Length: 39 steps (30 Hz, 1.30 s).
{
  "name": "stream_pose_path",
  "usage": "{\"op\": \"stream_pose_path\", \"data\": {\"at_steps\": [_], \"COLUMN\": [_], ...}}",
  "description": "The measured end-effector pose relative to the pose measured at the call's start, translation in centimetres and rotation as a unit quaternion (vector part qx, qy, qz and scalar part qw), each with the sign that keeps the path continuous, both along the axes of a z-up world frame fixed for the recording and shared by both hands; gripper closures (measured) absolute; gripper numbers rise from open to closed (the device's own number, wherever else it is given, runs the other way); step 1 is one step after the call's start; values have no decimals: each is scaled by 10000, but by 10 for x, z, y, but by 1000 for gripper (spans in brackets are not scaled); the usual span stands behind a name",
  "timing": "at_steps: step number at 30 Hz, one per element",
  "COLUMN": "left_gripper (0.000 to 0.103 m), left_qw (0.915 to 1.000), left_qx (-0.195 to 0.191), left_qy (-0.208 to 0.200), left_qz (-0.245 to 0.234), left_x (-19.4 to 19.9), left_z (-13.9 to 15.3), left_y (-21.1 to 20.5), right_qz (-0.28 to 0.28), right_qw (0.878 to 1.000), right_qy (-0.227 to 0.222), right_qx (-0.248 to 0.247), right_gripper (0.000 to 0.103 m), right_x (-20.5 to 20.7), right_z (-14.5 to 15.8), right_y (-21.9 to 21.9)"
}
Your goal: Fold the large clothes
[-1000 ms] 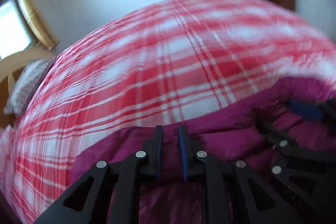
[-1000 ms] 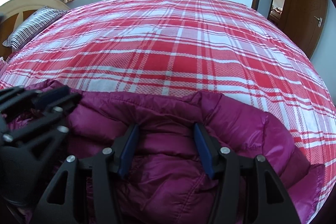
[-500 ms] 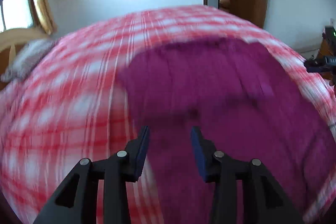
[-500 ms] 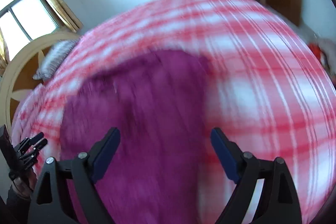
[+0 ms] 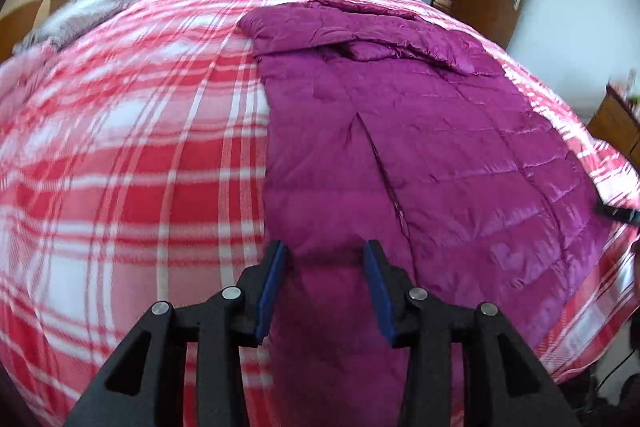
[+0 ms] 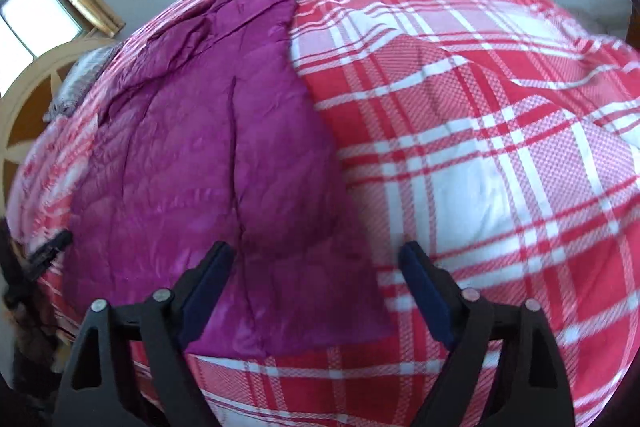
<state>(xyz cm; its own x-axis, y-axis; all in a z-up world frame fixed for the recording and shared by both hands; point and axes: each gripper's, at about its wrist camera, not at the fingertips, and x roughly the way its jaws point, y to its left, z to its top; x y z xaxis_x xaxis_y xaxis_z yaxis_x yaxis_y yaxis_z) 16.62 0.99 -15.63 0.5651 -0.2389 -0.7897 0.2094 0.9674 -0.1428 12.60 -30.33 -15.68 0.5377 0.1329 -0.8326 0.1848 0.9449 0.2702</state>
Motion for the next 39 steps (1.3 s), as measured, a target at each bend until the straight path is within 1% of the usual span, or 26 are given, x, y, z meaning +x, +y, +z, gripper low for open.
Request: {"op": "stream_pose_path", "data": {"at_steps": [2, 3, 4, 5, 6, 7, 8, 9, 10, 11, 12, 13, 16, 17, 20, 22, 23, 25, 26, 28, 31, 33, 34, 36, 37, 39], "left_gripper": [60, 60, 60, 60, 60, 61, 61, 62, 77, 88, 90, 95, 99, 99, 100, 100, 100, 100, 100, 103, 103, 103, 103, 103, 103, 103], "left_qw": [10000, 9999, 9998, 9995, 9992, 9993, 9995, 9995, 9993, 9992, 9989, 9987, 9981, 9977, 9947, 9897, 9878, 9817, 9792, 9706, 9618, 9607, 9641, 9741, 9792, 9880], "left_qx": [-47, -2, 59, 164, 214, 173, 83, -2, -3, 38, -24, -89, -166, -243, -682, -1031, -1126, -1309, -1387, -1684, -1812, -1782, -1641, -1476, -1467, -1261], "left_qy": [5, -22, -34, -90, -151, -144, -128, -108, -117, -134, -156, -188, -315, -381, -567, -808, -898, -1228, -1334, -1558, -1937, -2024, -1995, -1591, -1161, -392], "left_qz": [-21, -128, -198, -245, -304, -295, -274, -310, -359, -383, -448, -460, -506, -500, -524, -571, -597, -632, -643, -726, -674, -659, -607, -640, -786, -796], "left_x": [-12, -20, -24, -27, -28, -28, -29, -28, -29, -29, -30, -31, -35, -37, -48, -66, -73, -95, -102, -117, -125, -116, -105, -85, -75, -64], "left_z": [-3, -5, -5, -6, -6, -7, -6, -6, -6, -6, -6, -5, 3, 11, 44, 78, 89, 121, 131, 155, 186, 191, 190, 174, 158, 121], "left_y": [1, -1, -3, -5, -8, -8, -7, -7, -8, -8, -8, -8, -6, -3, 15, 30, 34, 47, 50, 62, 76, 78, 76, 69, 63, 56], "right_qz": [-51, -54, -48, -53, -66, -106, -139, -148, -185, -219, -206, -178, -119, -101, 29, 164, 238, 407, 457, 565, 598, 593, 603, 616, 637, 691], "right_qw": [9999, 9998, 9997, 9995, 9984, 9977, 9975, 9973, 9968, 9959, 9947, 9933, 9925, 9919, 9902, 9885, 9871, 9837, 9820, 9762, 9674, 9613, 9598, 9582, 9589, 9609], "right_qy": [-114, -172, -220, -280, -340, -376, -412, -458, -518, -560, -593, -615, -695, -740, -930, -1105, -1200, -1449, -1561, -1868, -2295, -2528, -2589, -2648, -2609, -2514], "right_qx": [-85, -113, -46, 147, 448, 548, 556, 550, 580, 672, 811, 960, 1000, 1026, 1038, 1022, 1036, 987, 960, 949, 887, 918, 897, 890, 917, 933], "right_gripper": [28, 38, 50, 57, 64, 66, 68, 71, 79, 82, 86, 89, 91, 92, 92, 93, 93, 93, 93, 93, 93, 93, 93, 93, 93, 93], "right_x": [-3, -7, -9, -11, -12, -12, -10, -11, -11, -11, -11, -12, -18, -21, -38, -52, -61, -82, -91, -109, -123, -119, -113, -96, -82, -71], "right_z": [-2, -2, -1, -2, -2, -4, -5, -7, -7, -7, -8, -9, -7, -5, 11, 31, 41, 67, 79, 107, 140, 158, 162, 167, 168, 166], "right_y": [6, 9, 10, 9, 6, 5, 7, 8, 7, 4, 2, 1, 4, 5, 12, 18, 21, 31, 35, 41, 45, 44, 44, 46, 49, 51]}}
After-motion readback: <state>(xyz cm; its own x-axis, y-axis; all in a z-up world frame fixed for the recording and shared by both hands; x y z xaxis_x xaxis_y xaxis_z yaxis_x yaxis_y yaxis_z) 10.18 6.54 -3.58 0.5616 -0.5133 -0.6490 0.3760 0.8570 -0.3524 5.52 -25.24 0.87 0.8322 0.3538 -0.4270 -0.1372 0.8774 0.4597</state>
